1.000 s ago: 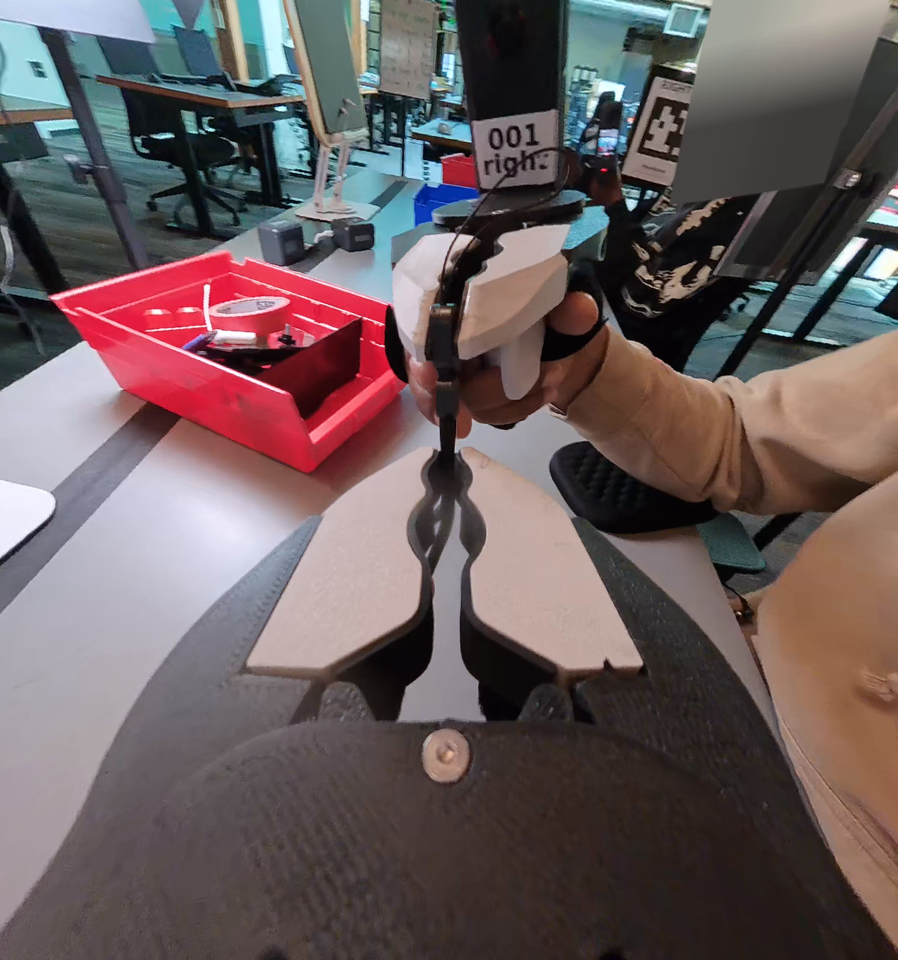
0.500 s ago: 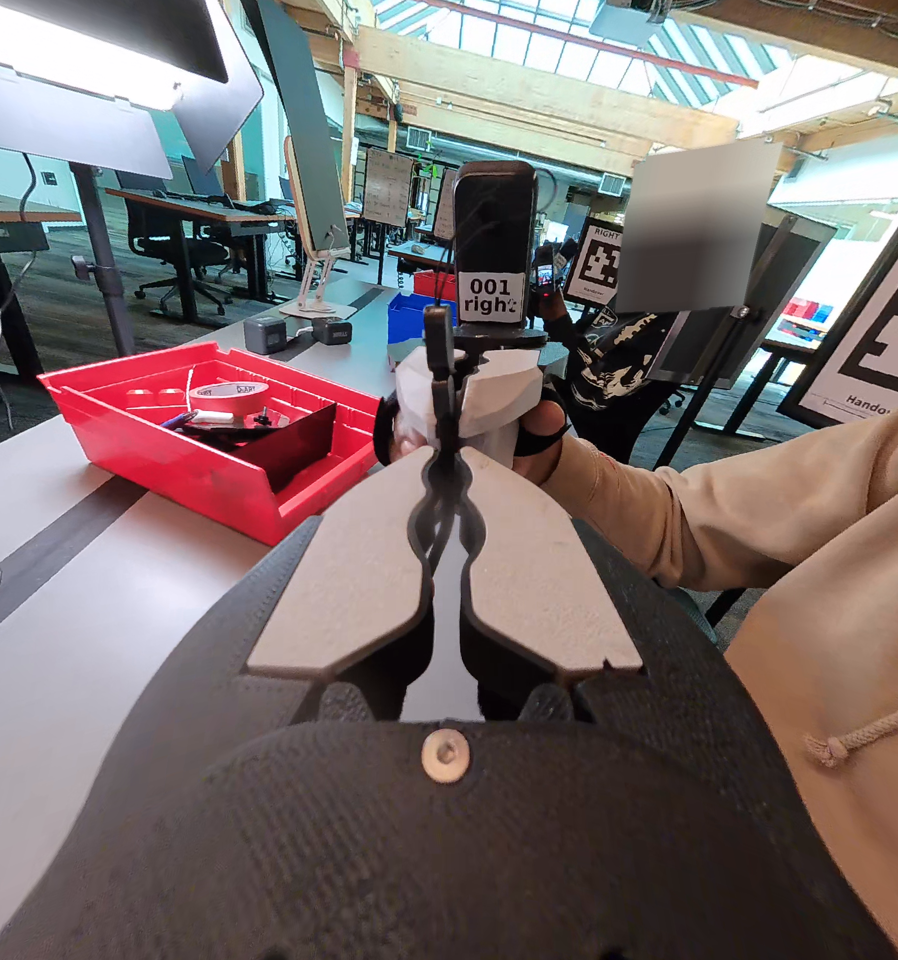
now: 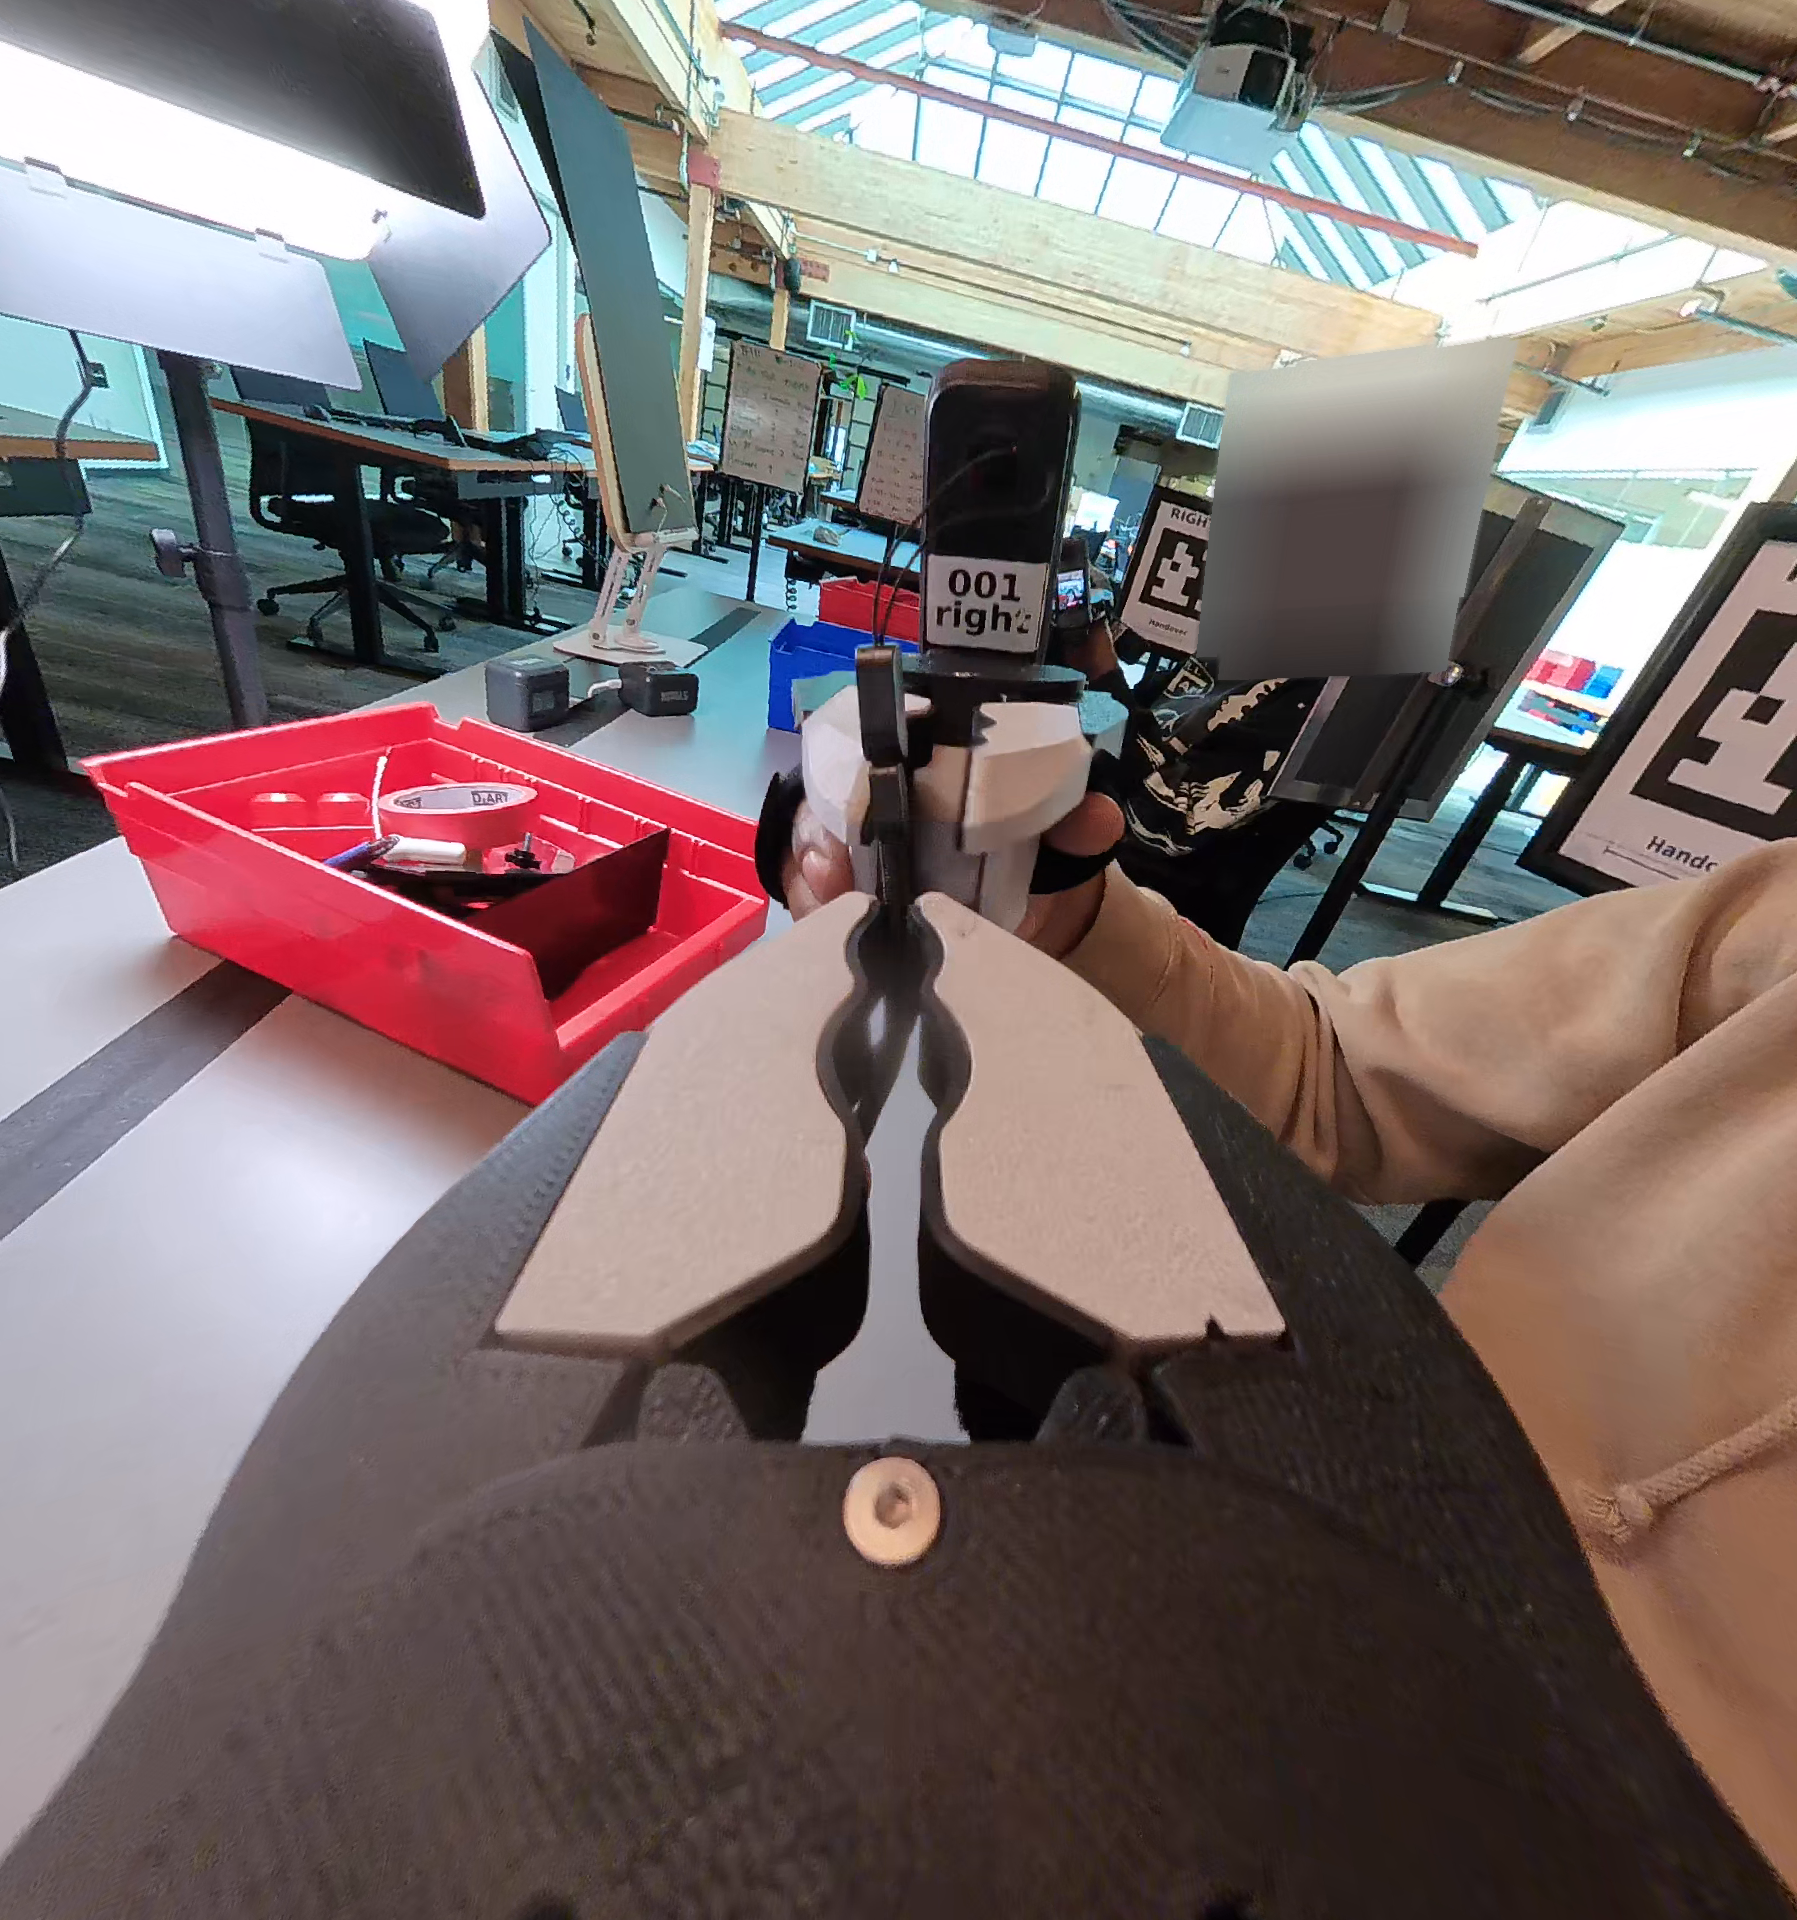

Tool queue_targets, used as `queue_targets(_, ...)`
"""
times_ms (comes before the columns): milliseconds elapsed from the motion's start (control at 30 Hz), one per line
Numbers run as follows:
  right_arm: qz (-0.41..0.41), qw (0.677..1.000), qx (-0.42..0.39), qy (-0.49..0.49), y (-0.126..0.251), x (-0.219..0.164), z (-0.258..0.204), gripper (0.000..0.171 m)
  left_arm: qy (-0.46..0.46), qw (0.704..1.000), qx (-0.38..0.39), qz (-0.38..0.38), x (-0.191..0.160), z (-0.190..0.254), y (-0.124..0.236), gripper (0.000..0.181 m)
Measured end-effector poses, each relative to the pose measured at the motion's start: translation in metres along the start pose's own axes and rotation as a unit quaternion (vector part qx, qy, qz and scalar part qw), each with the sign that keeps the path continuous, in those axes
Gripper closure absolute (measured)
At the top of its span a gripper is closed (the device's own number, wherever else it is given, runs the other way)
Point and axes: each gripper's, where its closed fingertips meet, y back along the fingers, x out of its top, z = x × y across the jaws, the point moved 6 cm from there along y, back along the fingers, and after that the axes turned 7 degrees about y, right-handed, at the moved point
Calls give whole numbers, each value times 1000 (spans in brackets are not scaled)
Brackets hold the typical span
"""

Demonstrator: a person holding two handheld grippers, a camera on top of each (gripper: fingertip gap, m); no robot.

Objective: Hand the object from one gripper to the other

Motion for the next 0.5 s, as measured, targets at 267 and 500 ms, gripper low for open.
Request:
queue_targets(267,-31,999,-21,36,-21,-17,-4,168,9,1000,1,5,-1,-3,0,178)
queue_targets(500,-109,990,-75,57,3,-14,11,169,-20,994,70,-81,-15,-19,3,177)
